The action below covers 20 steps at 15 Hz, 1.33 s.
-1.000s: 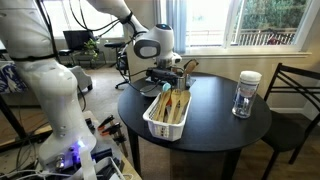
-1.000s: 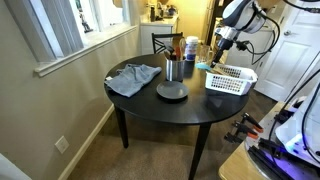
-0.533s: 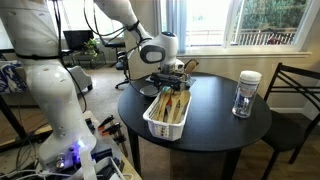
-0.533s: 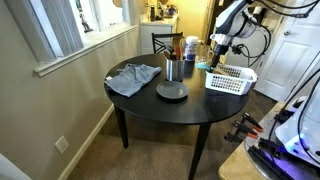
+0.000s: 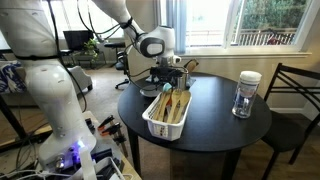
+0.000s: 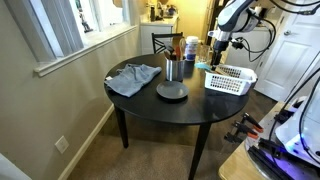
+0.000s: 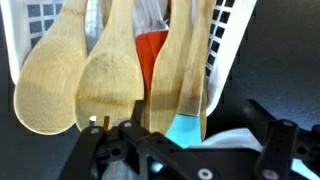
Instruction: Put the green ladle in the silver container.
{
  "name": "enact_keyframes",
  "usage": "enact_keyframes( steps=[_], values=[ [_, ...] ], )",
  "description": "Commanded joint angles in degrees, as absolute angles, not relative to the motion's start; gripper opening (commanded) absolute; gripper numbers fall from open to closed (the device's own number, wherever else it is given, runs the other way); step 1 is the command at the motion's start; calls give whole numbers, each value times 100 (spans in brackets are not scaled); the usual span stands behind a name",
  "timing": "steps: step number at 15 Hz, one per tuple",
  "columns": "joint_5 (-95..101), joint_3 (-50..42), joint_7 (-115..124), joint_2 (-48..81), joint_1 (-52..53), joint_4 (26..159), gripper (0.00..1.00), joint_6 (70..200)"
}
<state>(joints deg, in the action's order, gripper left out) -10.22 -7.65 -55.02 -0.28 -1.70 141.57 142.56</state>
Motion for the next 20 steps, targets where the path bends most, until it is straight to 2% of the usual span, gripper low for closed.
enact_keyframes(
  steps=[1, 7, 20],
  values=[
    [-275, -630, -4957, -667, -264, 14294, 100, 13607],
    [-366, -701, -4534, -822, -215, 14168, 100, 12825],
    [-711, -663, -4409, -625, -188, 14184, 100, 13074]
  ],
)
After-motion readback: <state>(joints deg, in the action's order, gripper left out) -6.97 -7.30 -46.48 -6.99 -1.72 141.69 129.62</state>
